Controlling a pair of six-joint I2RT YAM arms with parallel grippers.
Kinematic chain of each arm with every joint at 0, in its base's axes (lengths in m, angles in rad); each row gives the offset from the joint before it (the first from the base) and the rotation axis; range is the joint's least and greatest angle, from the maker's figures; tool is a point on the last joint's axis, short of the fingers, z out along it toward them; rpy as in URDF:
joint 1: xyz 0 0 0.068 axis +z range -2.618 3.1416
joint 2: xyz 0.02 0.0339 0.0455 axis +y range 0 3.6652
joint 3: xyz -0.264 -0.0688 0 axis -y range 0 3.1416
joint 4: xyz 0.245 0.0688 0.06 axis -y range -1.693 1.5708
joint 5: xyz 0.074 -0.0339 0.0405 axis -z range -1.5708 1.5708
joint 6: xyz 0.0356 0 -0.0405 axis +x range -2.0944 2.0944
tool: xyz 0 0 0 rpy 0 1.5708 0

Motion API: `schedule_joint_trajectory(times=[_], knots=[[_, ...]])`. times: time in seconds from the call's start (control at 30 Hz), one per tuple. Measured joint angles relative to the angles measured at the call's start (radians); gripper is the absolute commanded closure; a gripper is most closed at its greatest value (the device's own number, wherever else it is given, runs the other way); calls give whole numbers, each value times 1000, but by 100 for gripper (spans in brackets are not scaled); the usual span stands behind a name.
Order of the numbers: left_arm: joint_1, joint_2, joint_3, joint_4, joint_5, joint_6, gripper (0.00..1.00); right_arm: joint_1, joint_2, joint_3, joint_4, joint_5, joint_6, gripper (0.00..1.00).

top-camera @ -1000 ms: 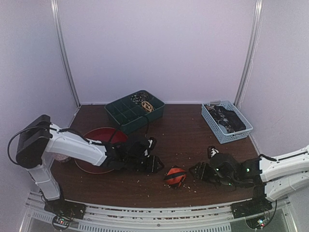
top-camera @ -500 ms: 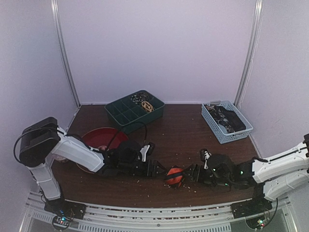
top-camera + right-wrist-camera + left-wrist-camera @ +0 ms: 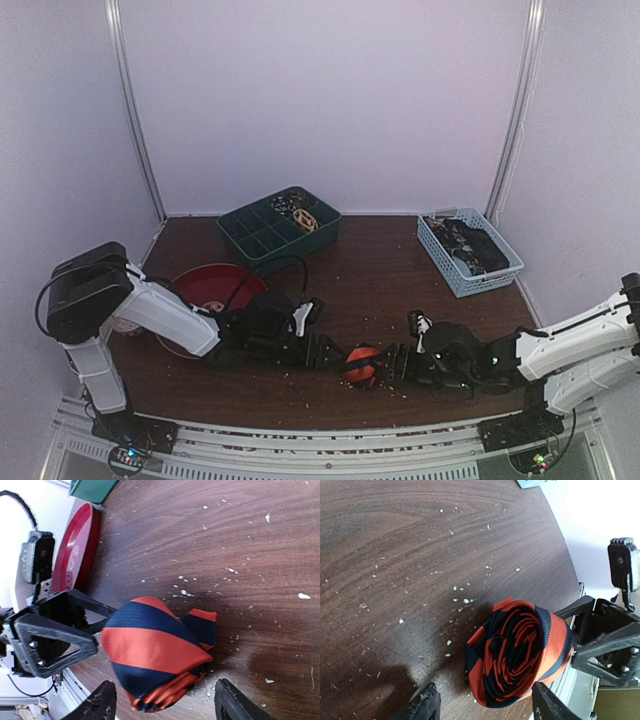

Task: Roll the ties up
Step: Adjust the tie at the center of the board.

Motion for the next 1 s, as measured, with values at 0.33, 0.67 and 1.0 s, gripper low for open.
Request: schedule_joint_trajectory(times=[0.33,0.67,1.0], knots=[[22,8,-15,48,65,-29,30,-1,58,-6,73,0,-17,55],[34,43,-14,52,119,-53,27,-29,66,-79,190,-29,-47,65],[34,86,-15,143,159,-120,23,-109,87,-133,317,-134,-97,67]])
